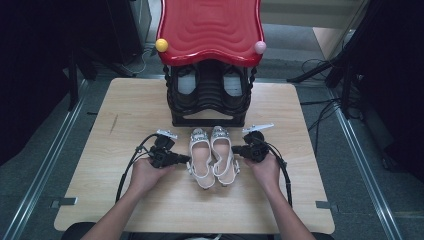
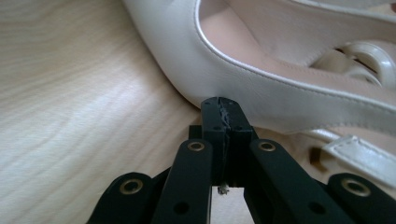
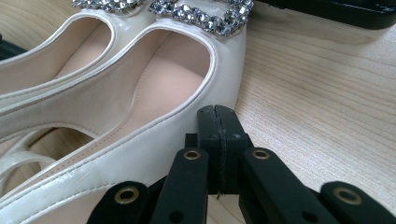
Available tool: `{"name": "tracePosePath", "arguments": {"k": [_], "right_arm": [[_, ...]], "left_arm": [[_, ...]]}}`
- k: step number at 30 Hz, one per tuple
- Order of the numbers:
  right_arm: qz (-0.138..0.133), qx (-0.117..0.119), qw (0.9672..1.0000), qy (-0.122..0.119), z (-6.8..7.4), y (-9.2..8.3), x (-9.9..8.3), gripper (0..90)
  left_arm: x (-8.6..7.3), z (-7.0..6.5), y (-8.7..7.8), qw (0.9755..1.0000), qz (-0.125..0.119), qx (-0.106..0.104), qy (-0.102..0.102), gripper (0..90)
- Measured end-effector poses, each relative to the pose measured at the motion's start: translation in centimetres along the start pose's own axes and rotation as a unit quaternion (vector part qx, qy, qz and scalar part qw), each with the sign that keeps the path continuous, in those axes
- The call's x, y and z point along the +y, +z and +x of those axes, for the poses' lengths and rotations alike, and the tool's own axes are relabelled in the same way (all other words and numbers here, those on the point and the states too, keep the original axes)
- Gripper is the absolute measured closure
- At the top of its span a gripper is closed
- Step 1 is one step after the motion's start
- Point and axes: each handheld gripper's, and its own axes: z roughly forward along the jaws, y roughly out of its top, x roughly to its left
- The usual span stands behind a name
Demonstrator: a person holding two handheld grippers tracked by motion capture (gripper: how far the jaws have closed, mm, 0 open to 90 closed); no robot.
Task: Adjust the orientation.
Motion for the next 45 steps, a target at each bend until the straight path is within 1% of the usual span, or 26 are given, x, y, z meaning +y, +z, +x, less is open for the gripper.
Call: {"name": "tracePosePath", "arguments": {"k": [1, 3, 7, 9, 11, 13, 14, 17, 19, 20, 21, 22, 24, 25, 27, 29, 30, 32, 33, 35, 37, 38, 39, 40, 42, 45], "right_arm": [[0.0, 0.0, 1.0, -0.001, 0.0, 0.0, 0.0, 90.0], [0.0, -0.001, 1.0, -0.001, 0.0, 0.0, 0.0, 90.0], [-0.002, 0.0, 1.0, -0.002, -0.1, 0.0, 0.0, 90.0], [-0.002, -0.002, 1.0, 0.001, -0.2, 0.0, 0.1, 90.0], [-0.003, -0.004, 1.0, 0.0, -0.3, 0.0, 0.1, 90.0], [-0.006, -0.01, 0.9999, -0.004, -0.4, 0.0, 0.2, 90.0], [-0.006, -0.011, 0.9999, -0.001, -0.5, 0.0, 0.2, 90.0], [-0.007, -0.011, 0.9999, 0.0, -0.7, 0.0, 0.3, 90.0], [-0.007, -0.016, 0.9998, -0.004, -0.8, 0.0, 0.3, 87.8], [-0.007, -0.017, 0.9998, -0.007, -0.9, 0.0, 0.3, 87.7], [-0.007, -0.016, 0.9998, -0.006, -0.9, -0.1, 0.4, 87.3], [-0.009, -0.014, 0.9999, -0.005, -0.9, -0.2, 0.4, 87.1], [-0.012, -0.013, 0.9998, -0.007, -0.8, -0.4, 0.5, 85.1], [-0.014, -0.014, 0.9997, -0.01, -0.8, -0.6, 0.5, 84.4], [-0.019, -0.012, 0.9997, -0.011, -0.7, -0.9, 0.6, 81.9], [-0.025, -0.009, 0.9996, -0.014, -0.6, -1.1, 0.7, 80.2], [-0.025, -0.012, 0.9995, -0.015, -0.6, -1.3, 0.7, 78.5], [-0.028, -0.01, 0.9995, -0.009, -0.6, -1.5, 0.7, 75.3], [-0.029, -0.015, 0.9995, -0.005, -0.5, -1.6, 0.7, 73.8], [-0.033, -0.013, 0.9994, -0.007, -0.3, -2.0, 0.8, 73.9], [-0.038, -0.01, 0.9992, -0.002, -0.1, -2.5, 1.0, 73.8], [-0.042, -0.007, 0.9991, -0.002, 0.0, -2.7, 1.1, 73.8], [-0.044, -0.006, 0.999, -0.002, 0.2, -2.9, 1.2, 73.8], [-0.042, -0.005, 0.9991, 0.0, 0.3, -3.0, 1.2, 73.8], [-0.042, -0.001, 0.9991, 0.0, 0.6, -3.1, 1.3, 73.8], [-0.037, 0.002, 0.9993, 0.007, 0.9, -3.2, 1.4, 72.7]], "left_arm": [[0.0, -0.2, 0.1, 1.0, 0.002, 0.002, 0.004, 90.0], [0.0, -0.4, 0.1, 1.0, 0.001, 0.006, 0.006, 90.0], [-0.3, -0.5, 0.2, 1.0, -0.001, -0.004, -0.004, 90.0], [-0.4, -0.7, 0.3, 1.0, 0.0, -0.005, -0.003, 90.0], [-0.5, -0.9, 0.4, 0.9999, -0.001, -0.013, -0.005, 90.0], [-0.6, -1.3, 0.6, 0.9999, 0.001, -0.017, -0.003, 90.0], [-0.7, -1.4, 0.7, 0.9998, -0.001, -0.018, -0.003, 90.0], [-0.8, -1.4, 0.7, 0.9997, -0.001, -0.026, -0.004, 90.0], [-0.9, -1.4, 0.6, 0.9996, 0.0, -0.027, -0.002, 90.0], [-0.8, -1.4, 0.4, 0.9997, 0.0, -0.026, 0.002, 88.6], [-0.8, -1.6, 0.2, 0.9998, -0.006, -0.019, 0.007, 86.5], [-0.8, -1.6, -0.1, 0.9997, -0.011, -0.017, 0.01, 85.3], [-0.7, -1.7, -0.6, 0.9998, -0.011, -0.008, 0.017, 83.2], [-0.8, -1.7, -0.9, 0.9998, -0.013, -0.003, 0.016, 82.2], [-0.8, -1.7, -1.4, 0.9998, -0.013, -0.001, 0.014, 79.6], [-0.9, -1.6, -2.2, 0.9997, -0.016, 0.003, 0.017, 77.3], [-0.9, -1.7, -2.4, 0.9997, -0.019, 0.003, 0.015, 76.2], [-0.9, -1.7, -3.0, 0.9994, -0.028, 0.009, 0.019, 74.9], [-0.9, -1.7, -3.3, 0.9993, -0.03, 0.007, 0.02, 73.7], [-0.9, -1.5, -3.6, 0.9993, -0.032, 0.009, 0.019, 71.4], [-0.9, -1.2, -4.0, 0.9993, -0.029, 0.016, 0.019, 67.8], [-0.9, -1.0, -4.2, 0.9992, -0.033, 0.019, 0.015, 66.1], [-0.9, -0.9, -4.3, 0.9992, -0.034, 0.017, 0.014, 64.9], [-0.9, -0.8, -4.4, 0.9992, -0.036, 0.015, 0.013, 64.0], [-0.8, -0.7, -4.7, 0.9992, -0.033, 0.018, 0.015, 61.5], [-0.8, -0.4, -4.9, 0.9993, -0.03, 0.018, 0.013, 58.3]]}}
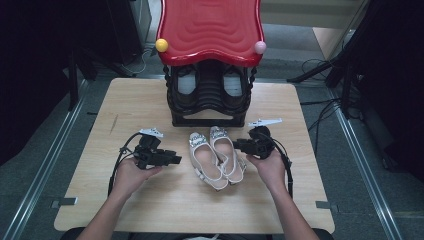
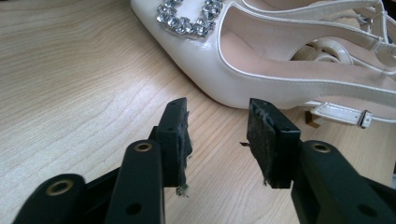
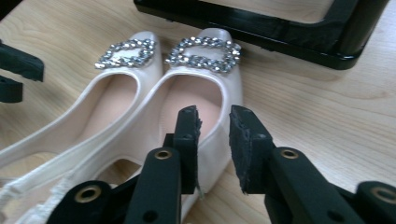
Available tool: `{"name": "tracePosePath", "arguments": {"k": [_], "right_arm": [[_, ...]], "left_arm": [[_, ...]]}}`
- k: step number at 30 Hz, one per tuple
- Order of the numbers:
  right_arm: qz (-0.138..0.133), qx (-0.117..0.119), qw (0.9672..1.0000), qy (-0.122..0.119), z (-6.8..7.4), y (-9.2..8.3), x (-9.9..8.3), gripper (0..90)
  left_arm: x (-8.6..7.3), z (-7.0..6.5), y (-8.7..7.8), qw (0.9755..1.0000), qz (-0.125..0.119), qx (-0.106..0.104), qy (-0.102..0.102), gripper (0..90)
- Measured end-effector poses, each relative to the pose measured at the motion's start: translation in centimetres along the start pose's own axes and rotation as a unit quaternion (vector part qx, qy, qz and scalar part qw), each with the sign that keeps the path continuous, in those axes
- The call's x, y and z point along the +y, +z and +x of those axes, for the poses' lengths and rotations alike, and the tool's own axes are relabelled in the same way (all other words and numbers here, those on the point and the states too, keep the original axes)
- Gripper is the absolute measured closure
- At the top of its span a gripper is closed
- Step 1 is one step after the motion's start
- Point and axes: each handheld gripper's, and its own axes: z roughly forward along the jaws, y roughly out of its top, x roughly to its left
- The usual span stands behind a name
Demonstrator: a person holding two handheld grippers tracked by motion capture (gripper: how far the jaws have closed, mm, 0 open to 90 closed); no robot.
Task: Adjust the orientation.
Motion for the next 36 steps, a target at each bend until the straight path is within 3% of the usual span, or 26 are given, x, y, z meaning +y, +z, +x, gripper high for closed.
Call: {"name": "tracePosePath", "arguments": {"k": [2, 5, 16, 19, 29, 36], "right_arm": [[0.0, 0.006, 1.0, 0.002, 0.3, -0.1, 0.2, 71.8], [0.001, 0.013, 0.9999, -0.001, 1.0, -0.2, 0.4, 71.8], [0.043, 0.032, 0.9984, -0.016, 3.4, 0.5, 1.7, 69.2], [0.055, 0.027, 0.9977, -0.028, 4.2, 0.8, 2.4, 68.7], [0.111, 0.023, 0.9922, -0.052, 6.1, 3.3, 3.2, 63.6], [0.151, 0.012, 0.9877, -0.038, 6.0, 4.6, 2.9, 64.6]], "left_arm": [[0.0, 0.0, -0.3, 0.9999, 0.001, 0.01, 0.003, 56.9], [0.1, 0.2, -0.8, 0.9999, -0.008, 0.009, 0.002, 54.8], [-0.1, 0.9, -1.8, 0.9996, -0.02, 0.018, -0.008, 54.1], [0.0, 1.0, -1.9, 0.9995, -0.021, 0.024, -0.007, 54.3], [0.4, 1.3, -1.7, 0.9995, -0.018, 0.028, -0.001, 54.6], [0.8, 1.2, -1.1, 0.9996, -0.009, 0.027, 0.006, 54.9]]}}
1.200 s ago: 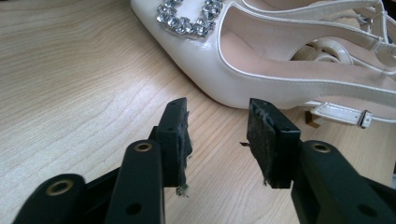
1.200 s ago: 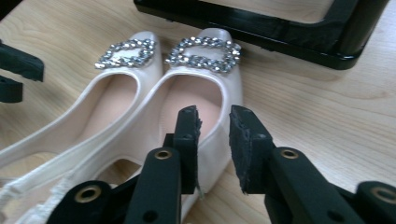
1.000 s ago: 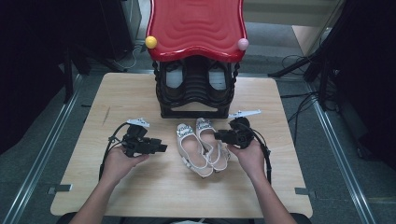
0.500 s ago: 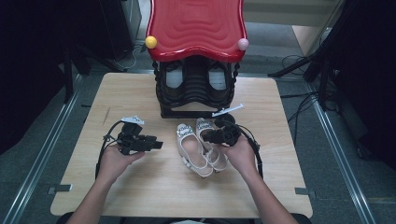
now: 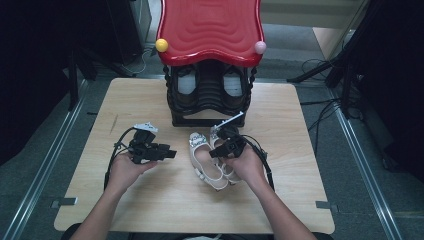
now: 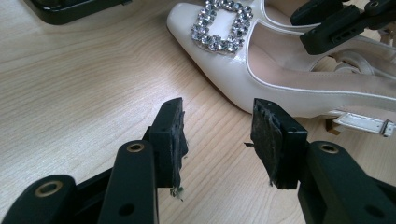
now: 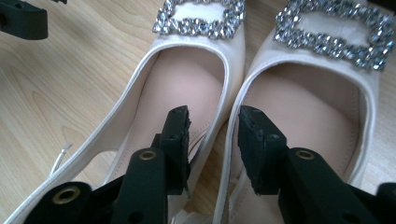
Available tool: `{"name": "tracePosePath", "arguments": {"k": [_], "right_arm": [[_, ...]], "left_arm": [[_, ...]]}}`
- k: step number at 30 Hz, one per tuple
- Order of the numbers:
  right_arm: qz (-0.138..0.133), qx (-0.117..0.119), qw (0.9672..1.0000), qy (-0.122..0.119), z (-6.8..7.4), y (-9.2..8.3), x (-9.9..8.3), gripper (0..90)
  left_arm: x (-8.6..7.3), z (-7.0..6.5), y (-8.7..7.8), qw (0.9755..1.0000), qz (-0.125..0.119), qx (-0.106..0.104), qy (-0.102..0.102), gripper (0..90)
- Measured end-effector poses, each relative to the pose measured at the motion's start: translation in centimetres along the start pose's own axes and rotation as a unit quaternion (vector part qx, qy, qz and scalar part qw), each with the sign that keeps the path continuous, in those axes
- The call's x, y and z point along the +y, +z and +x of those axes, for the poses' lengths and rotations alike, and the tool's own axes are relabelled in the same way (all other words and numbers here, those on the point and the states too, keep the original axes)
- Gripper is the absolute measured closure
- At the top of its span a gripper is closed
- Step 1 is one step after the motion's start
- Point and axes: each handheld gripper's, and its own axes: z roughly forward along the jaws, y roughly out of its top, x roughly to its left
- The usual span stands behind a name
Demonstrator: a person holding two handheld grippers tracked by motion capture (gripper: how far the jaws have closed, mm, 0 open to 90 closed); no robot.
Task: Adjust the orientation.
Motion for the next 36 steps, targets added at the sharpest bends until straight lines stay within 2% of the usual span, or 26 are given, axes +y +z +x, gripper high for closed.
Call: {"name": "tracePosePath", "arguments": {"k": [6, 10, 16, 19, 26, 27, 30, 31, 32, 36], "right_arm": [[0.026, -0.009, 0.9996, 0.004, 0.2, -0.1, -0.4, 68.2], [0.045, -0.024, 0.9987, -0.006, 0.5, 0.5, -0.4, 68.6], [0.07, -0.04, 0.9964, -0.025, 0.9, 0.8, 0.2, 78.0], [0.083, -0.044, 0.9953, -0.022, 1.0, 0.7, 0.6, 82.6], [0.099, -0.032, 0.9946, -0.006, 0.5, 0.5, 1.1, 85.7], [0.095, -0.027, 0.995, -0.013, 0.3, 0.4, 1.1, 85.7], [0.098, -0.018, 0.9949, -0.011, 0.2, -0.1, 1.2, 85.8], [0.094, -0.015, 0.9953, -0.015, 0.1, -0.3, 1.2, 85.8], [0.103, -0.009, 0.9944, -0.021, 0.2, -0.6, 1.3, 85.8], [0.106, 0.011, 0.9931, -0.051, 0.6, -1.4, 1.4, 85.8]], "left_arm": [[0.3, -0.1, 0.2, 1.0, 0.001, -0.002, 0.005, 55.0], [0.3, 0.0, 0.1, 1.0, -0.002, 0.0, 0.003, 54.9], [0.3, 0.4, -0.4, 1.0, -0.008, 0.004, -0.002, 54.6], [0.2, 0.5, -0.5, 0.9999, -0.011, 0.006, -0.002, 54.3], [0.1, 0.9, -0.9, 0.9997, -0.019, 0.012, -0.011, 53.3], [0.1, 1.0, -1.0, 0.9997, -0.019, 0.013, -0.011, 53.0], [0.1, 1.1, -1.1, 0.9997, -0.019, 0.014, -0.011, 52.5], [0.1, 1.2, -1.2, 0.9996, -0.02, 0.014, -0.012, 52.4], [0.0, 1.2, -1.3, 0.9996, -0.021, 0.015, -0.012, 52.4], [-0.1, 1.3, -1.5, 0.9995, -0.02, 0.021, -0.013, 51.9]]}}
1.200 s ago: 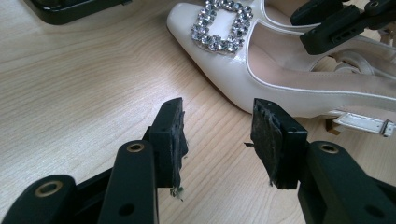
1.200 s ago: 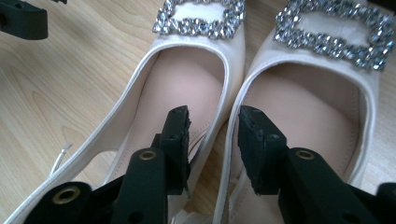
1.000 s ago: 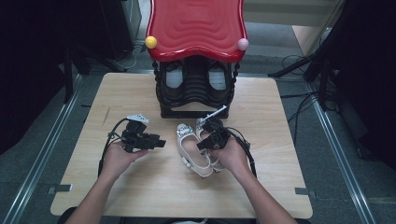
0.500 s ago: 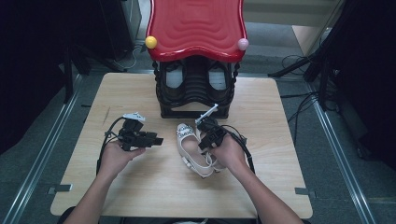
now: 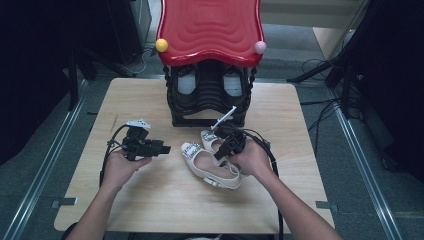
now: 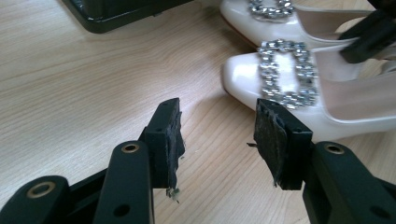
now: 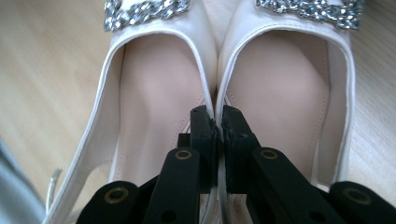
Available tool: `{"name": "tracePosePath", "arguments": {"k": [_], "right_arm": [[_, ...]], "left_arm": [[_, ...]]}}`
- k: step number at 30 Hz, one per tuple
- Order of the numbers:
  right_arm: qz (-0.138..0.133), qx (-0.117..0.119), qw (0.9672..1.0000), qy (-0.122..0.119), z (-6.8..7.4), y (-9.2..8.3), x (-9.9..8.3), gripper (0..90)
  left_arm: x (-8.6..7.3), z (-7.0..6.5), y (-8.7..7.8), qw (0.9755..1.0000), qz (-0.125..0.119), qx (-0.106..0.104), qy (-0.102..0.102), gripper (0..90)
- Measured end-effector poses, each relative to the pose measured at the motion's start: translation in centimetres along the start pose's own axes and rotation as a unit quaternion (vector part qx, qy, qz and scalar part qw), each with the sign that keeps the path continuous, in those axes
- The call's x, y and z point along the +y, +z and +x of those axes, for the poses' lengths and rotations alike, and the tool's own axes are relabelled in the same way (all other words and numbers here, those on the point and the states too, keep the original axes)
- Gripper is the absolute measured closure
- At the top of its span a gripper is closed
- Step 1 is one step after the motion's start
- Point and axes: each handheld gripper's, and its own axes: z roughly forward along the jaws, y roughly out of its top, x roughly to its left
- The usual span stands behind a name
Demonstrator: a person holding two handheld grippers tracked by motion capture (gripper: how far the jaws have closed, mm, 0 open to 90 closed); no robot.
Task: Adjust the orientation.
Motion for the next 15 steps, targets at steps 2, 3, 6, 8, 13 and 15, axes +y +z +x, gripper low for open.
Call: {"name": "tracePosePath", "arguments": {"k": [2, 3, 6, 8, 13, 15], "right_arm": [[0.001, 0.0, 0.9997, -0.023, 0.5, -0.7, 0.1, 85.8], [0.004, 0.002, 0.9994, -0.034, 0.6, -0.9, 0.2, 85.8], [-0.002, 0.008, 0.9964, -0.085, 1.1, -2.2, 0.7, 85.7], [-0.003, 0.017, 0.9925, -0.121, 1.2, -3.1, 1.1, 85.8], [-0.005, 0.021, 0.9795, -0.2, 1.5, -4.9, 2.2, 85.7], [-0.002, 0.032, 0.975, -0.22, 1.5, -5.5, 2.6, 85.6]], "left_arm": [[-0.1, 0.1, -0.3, 1.0, -0.001, 0.002, 0.0, 51.7], [-0.2, 0.3, -0.4, 1.0, -0.004, 0.004, -0.001, 51.5], [-0.7, 0.6, -1.0, 0.9999, -0.009, 0.008, -0.007, 51.0], [-0.9, 0.8, -1.3, 0.9998, -0.013, 0.012, -0.013, 51.0], [-1.6, 1.1, -2.0, 0.9994, -0.023, 0.021, -0.019, 51.0], [-2.0, 1.2, -2.3, 0.9992, -0.023, 0.024, -0.023, 51.0]]}}
